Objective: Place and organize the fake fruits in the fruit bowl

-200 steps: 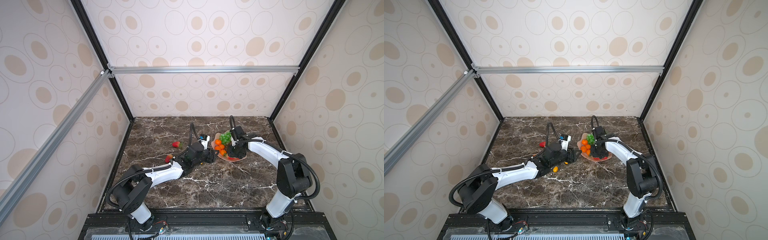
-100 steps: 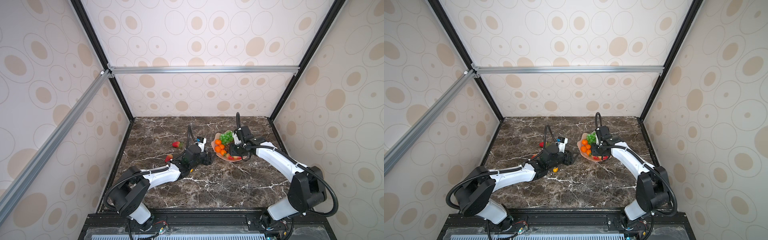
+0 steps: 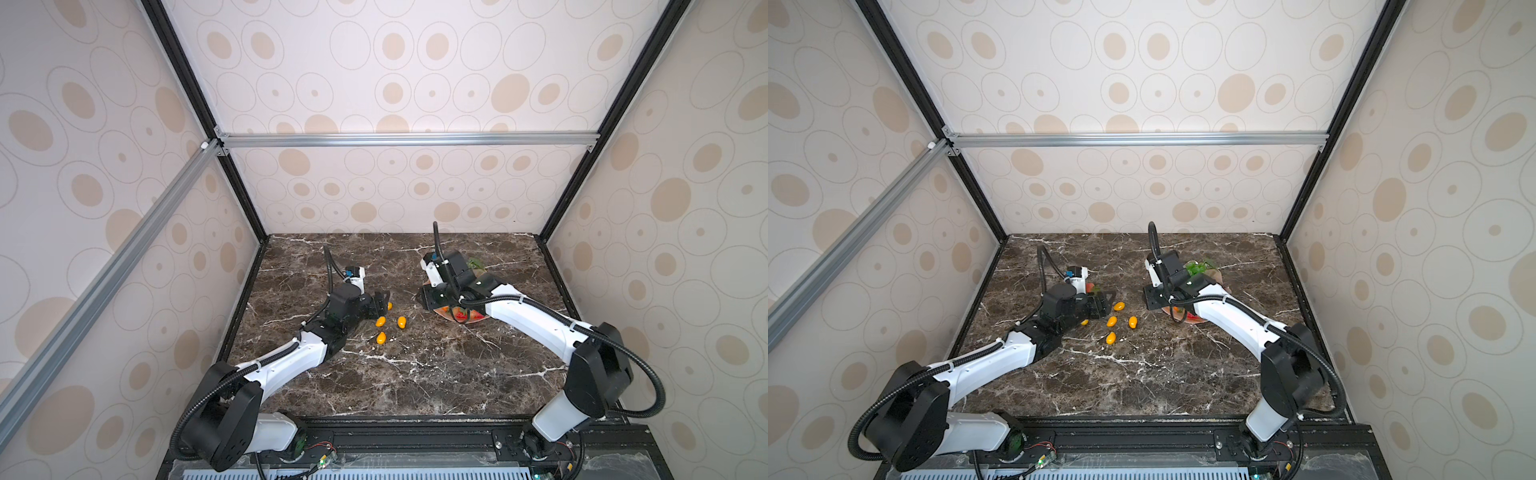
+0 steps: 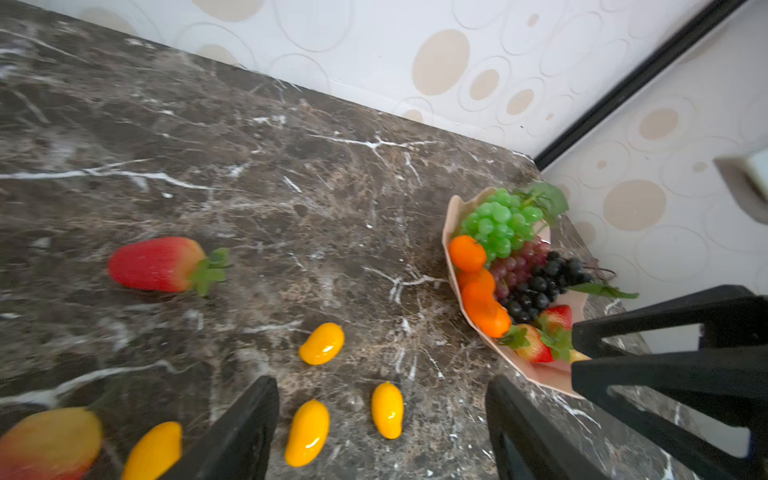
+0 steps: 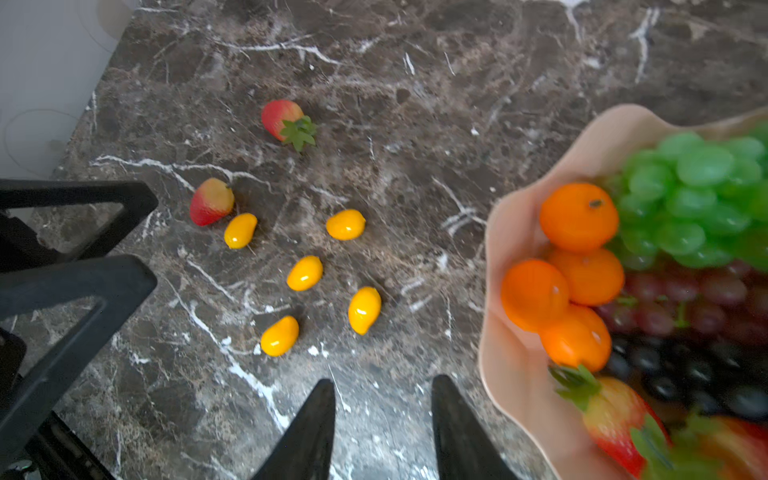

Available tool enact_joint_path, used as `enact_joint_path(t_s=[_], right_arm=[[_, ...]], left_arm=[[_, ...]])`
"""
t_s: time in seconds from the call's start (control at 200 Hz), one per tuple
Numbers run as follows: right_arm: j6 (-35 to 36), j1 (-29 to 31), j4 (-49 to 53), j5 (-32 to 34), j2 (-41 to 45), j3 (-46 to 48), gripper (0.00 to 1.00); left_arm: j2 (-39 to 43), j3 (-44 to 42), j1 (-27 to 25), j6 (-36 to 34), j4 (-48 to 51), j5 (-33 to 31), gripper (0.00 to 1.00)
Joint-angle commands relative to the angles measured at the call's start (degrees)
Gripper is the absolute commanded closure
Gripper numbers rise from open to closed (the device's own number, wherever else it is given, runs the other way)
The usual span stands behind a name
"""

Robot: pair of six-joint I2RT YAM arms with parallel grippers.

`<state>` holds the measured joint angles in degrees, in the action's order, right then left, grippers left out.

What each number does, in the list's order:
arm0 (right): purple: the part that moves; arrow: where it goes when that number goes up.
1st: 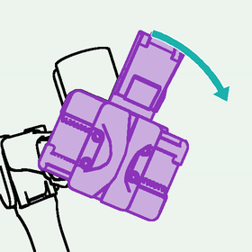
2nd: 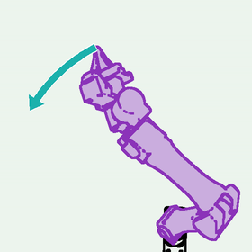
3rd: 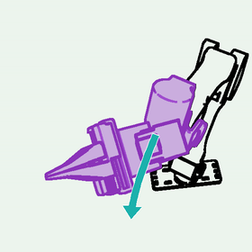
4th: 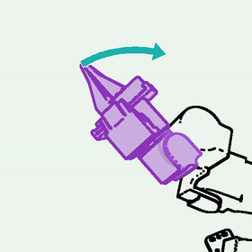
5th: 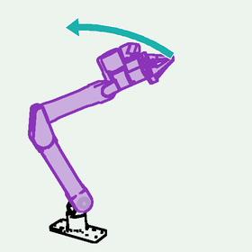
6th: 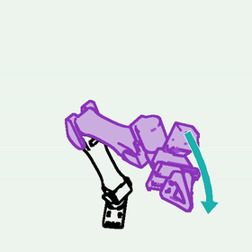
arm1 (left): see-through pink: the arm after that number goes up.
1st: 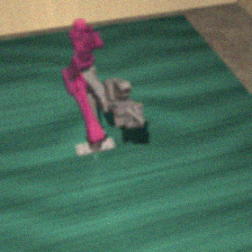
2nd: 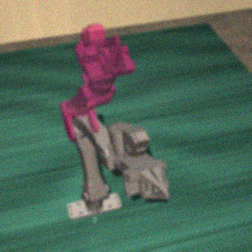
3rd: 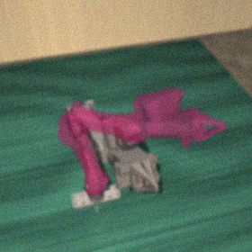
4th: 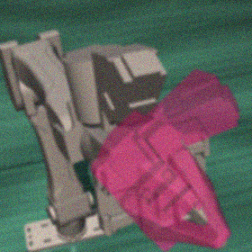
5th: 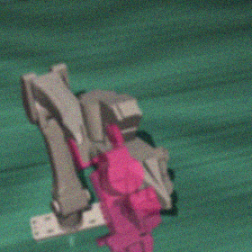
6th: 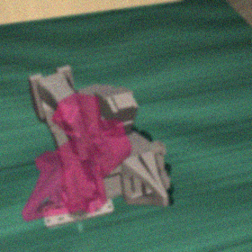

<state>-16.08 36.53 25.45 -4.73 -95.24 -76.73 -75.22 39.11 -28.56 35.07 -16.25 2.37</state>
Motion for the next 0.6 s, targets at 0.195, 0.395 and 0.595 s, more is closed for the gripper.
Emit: enact_joint_path(t_s=[0.195,0.395,0.595], right_arm=[[7.57,1.93,-0.9,-8.23,-18.47,-16.53,0.57],[7.68,1.82,1.93,-14.23,-30.53,-29.61,0.57],[7.16,1.72,4.6,-18.17,-40.62,-41.97,0.58]], left_arm=[[4.24,-5.44,9.97,4.16,0.51,7.81,0.22],[4.36,-8.46,15.75,7.02,-4.59,13.8,0.22],[2.83,-9.56,20.34,8.66,-7.67,18.01,0.22]])
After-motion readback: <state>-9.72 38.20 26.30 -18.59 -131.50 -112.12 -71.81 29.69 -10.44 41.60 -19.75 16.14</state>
